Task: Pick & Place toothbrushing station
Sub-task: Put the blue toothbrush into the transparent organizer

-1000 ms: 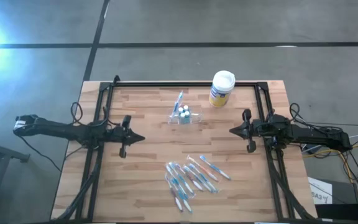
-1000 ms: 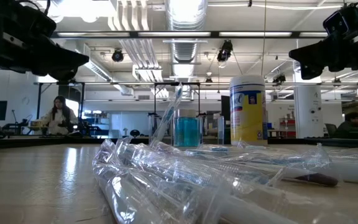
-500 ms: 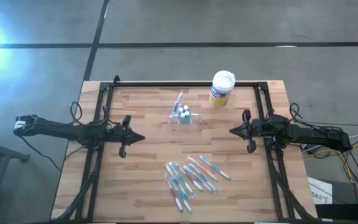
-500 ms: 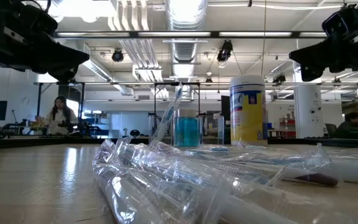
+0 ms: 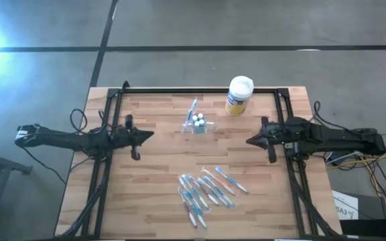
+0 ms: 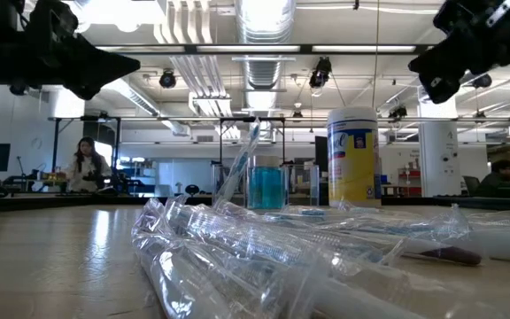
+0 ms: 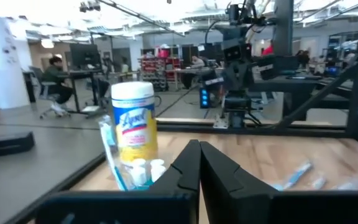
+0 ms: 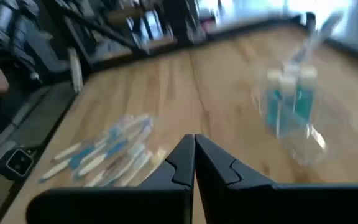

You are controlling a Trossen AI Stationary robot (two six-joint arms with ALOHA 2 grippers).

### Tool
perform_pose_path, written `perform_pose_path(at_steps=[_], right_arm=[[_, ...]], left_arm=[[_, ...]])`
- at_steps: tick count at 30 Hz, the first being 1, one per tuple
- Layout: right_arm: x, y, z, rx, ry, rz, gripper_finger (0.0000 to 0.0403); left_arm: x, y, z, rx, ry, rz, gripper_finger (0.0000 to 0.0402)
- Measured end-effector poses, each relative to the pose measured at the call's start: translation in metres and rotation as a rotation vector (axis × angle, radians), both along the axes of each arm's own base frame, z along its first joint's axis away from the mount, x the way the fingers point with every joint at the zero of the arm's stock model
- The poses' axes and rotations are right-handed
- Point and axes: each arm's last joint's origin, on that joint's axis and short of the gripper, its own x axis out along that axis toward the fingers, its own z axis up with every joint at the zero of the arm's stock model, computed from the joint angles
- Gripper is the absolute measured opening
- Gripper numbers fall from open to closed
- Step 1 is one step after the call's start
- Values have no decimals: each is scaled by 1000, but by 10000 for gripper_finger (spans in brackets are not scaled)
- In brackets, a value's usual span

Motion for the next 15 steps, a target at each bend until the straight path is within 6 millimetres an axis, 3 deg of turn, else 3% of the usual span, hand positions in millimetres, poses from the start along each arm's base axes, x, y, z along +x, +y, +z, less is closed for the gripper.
perform_pose_path(at_steps=[7,15], right_arm=[[39,0,20,11,383,-148,8],[85,12,9,10,661,-95,10]], left_arm=[[2,0,-4,11,24,-15,4],[8,-2,-22,-47,150,-66,7]])
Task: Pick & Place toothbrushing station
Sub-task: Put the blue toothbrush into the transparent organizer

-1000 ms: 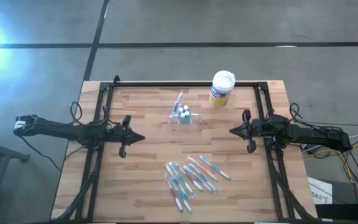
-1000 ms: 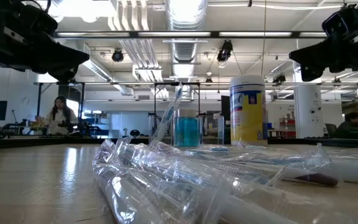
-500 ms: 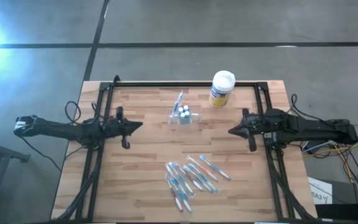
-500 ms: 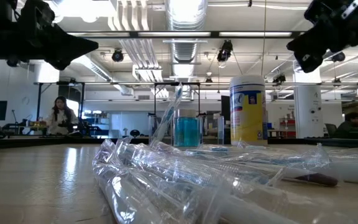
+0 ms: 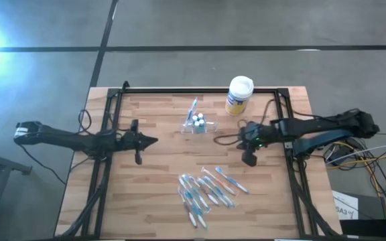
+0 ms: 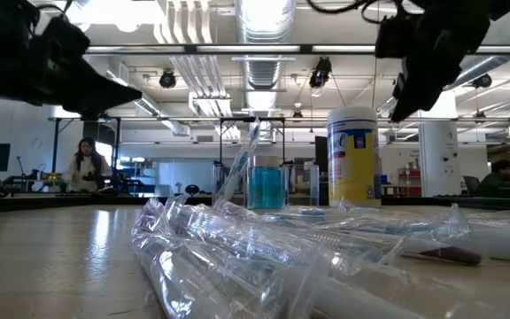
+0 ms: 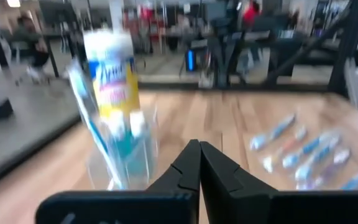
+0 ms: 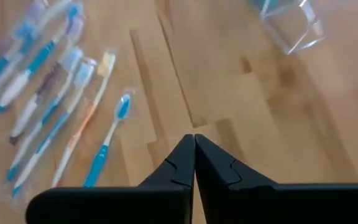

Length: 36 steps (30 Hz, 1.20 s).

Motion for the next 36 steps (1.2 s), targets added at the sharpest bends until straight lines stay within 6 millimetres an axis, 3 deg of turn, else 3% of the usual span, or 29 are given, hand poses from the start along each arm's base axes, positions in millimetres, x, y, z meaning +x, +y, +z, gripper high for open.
perform_pose_path(at_steps=[5,11,17,36], right_arm=[[20,8,-19,9,102,28,45],[37,27,-41,116,157,102,128],[47,40,-59,147,244,47,188],[99,66,-84,135,338,94,253]], left_arm=[[2,0,-2,-55,12,2,7],[2,0,-5,-119,19,6,12],[2,0,-4,-152,8,7,17],[2,-1,-8,-229,19,1,15]])
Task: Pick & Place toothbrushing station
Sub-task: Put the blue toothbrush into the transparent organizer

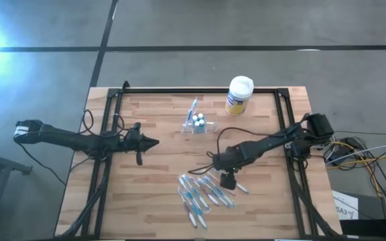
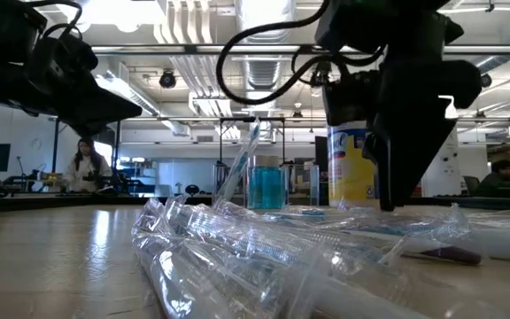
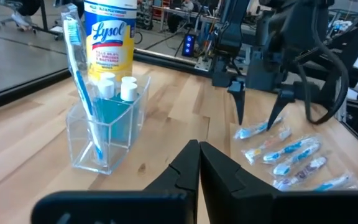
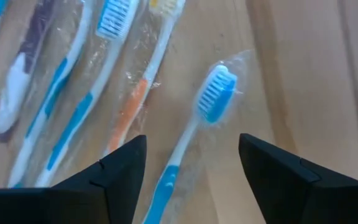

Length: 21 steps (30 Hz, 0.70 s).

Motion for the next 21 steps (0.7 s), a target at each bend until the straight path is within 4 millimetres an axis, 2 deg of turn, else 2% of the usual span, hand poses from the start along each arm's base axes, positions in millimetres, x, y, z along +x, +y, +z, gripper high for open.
perform_pose_path(at_steps=[8,12,16,21], right_arm=[[7,1,-24,-24,79,-2,243],[7,1,-27,-36,89,16,228],[5,0,-22,-53,72,70,195],[4,-1,-18,-77,57,88,131]], left_arm=[[0,-1,-1,-9,6,-15,14],[0,-1,-1,-9,6,-15,12],[0,-1,-1,-9,5,-15,12],[0,-1,-1,-9,6,-15,10]])
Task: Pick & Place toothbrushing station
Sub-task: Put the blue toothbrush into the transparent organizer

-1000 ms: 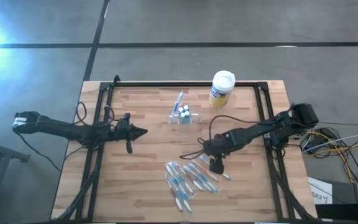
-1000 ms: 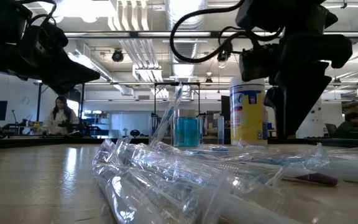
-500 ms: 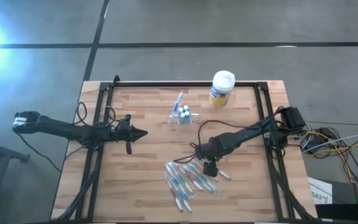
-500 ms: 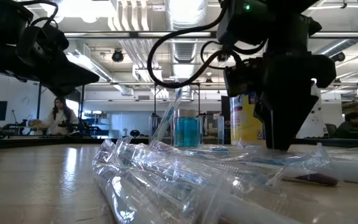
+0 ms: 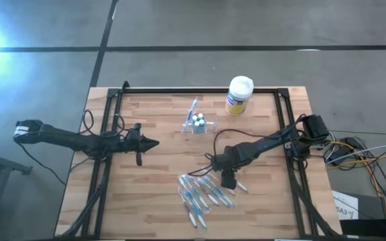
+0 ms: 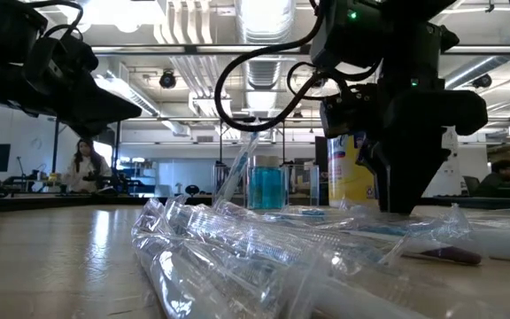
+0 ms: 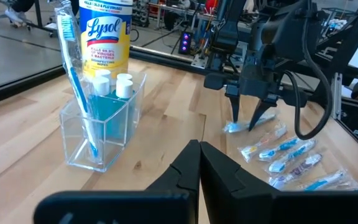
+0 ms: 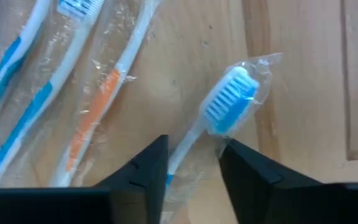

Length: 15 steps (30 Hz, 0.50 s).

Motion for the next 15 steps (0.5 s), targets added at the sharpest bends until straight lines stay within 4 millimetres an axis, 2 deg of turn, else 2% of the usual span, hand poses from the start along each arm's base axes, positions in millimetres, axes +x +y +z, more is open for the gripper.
perform_pose_path(at_steps=[8,12,15], right_arm=[[-1,-1,3,-17,-13,79,21],[-3,0,15,-10,-57,99,15],[-4,3,40,-3,-200,157,14]], left_arm=[[0,0,0,1,0,0,10],[0,0,0,2,1,0,10],[0,0,0,3,3,0,10]])
